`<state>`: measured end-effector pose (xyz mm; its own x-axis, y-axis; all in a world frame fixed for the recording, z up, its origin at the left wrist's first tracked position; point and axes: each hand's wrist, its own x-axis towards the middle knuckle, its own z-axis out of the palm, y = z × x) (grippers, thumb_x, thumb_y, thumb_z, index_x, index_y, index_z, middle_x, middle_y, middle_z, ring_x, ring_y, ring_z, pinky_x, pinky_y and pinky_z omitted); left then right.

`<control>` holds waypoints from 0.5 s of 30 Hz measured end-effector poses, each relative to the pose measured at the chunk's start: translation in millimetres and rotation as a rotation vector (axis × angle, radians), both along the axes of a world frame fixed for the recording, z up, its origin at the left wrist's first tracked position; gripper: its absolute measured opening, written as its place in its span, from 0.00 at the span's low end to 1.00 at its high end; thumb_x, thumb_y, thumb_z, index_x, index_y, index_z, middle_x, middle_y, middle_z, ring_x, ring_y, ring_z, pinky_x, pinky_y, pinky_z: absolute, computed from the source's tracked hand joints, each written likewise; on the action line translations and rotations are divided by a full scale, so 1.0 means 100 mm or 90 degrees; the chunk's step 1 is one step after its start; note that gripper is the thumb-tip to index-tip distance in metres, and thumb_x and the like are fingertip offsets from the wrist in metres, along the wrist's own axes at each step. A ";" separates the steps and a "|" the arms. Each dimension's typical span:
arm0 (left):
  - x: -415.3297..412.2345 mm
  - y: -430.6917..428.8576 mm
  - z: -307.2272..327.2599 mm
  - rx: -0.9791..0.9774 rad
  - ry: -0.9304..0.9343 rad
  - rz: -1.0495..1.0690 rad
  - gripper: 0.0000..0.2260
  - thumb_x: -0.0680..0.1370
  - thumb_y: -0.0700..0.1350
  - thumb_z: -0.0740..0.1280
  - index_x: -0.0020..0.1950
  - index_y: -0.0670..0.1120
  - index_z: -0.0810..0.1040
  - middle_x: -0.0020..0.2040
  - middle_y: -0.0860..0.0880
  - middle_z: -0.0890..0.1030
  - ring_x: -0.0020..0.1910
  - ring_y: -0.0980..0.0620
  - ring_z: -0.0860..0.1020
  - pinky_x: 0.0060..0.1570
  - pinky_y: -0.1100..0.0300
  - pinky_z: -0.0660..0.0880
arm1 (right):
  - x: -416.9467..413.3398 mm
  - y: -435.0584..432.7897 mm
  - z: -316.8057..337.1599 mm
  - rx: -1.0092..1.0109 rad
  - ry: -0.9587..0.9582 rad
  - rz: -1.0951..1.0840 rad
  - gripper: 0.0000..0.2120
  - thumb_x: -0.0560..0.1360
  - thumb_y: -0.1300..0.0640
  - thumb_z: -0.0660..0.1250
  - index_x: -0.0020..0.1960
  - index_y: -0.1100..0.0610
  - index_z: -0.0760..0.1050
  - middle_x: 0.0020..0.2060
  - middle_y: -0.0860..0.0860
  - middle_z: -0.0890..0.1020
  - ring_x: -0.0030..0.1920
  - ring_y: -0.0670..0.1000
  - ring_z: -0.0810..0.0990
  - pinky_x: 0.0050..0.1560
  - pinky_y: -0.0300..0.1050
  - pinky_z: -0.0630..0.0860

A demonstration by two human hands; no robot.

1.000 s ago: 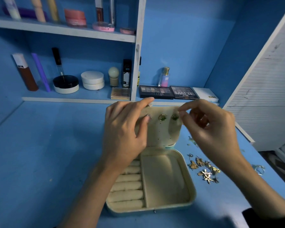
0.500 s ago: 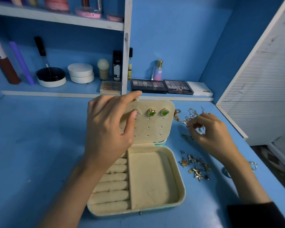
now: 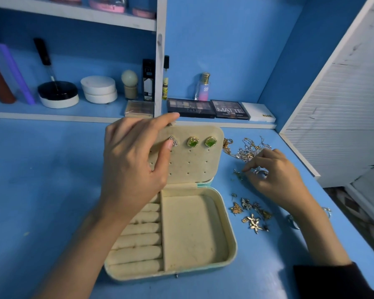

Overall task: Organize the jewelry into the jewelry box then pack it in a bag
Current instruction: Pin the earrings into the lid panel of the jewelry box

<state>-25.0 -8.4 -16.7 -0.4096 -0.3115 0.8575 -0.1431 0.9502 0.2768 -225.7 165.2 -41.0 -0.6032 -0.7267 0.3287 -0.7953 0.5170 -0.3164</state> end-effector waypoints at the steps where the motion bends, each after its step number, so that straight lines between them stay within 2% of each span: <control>1: 0.00 0.00 0.00 0.000 -0.001 0.000 0.14 0.74 0.39 0.68 0.59 0.42 0.79 0.49 0.49 0.82 0.48 0.48 0.74 0.52 0.54 0.66 | 0.00 0.00 0.00 0.006 -0.001 -0.001 0.04 0.70 0.59 0.70 0.41 0.51 0.82 0.40 0.45 0.75 0.47 0.48 0.69 0.40 0.44 0.66; 15: 0.00 0.00 0.00 -0.005 0.000 0.000 0.14 0.74 0.38 0.69 0.59 0.42 0.79 0.49 0.49 0.82 0.48 0.48 0.73 0.52 0.55 0.65 | -0.02 -0.03 -0.04 0.017 0.004 0.011 0.02 0.70 0.57 0.73 0.39 0.51 0.82 0.37 0.44 0.73 0.45 0.48 0.70 0.38 0.46 0.70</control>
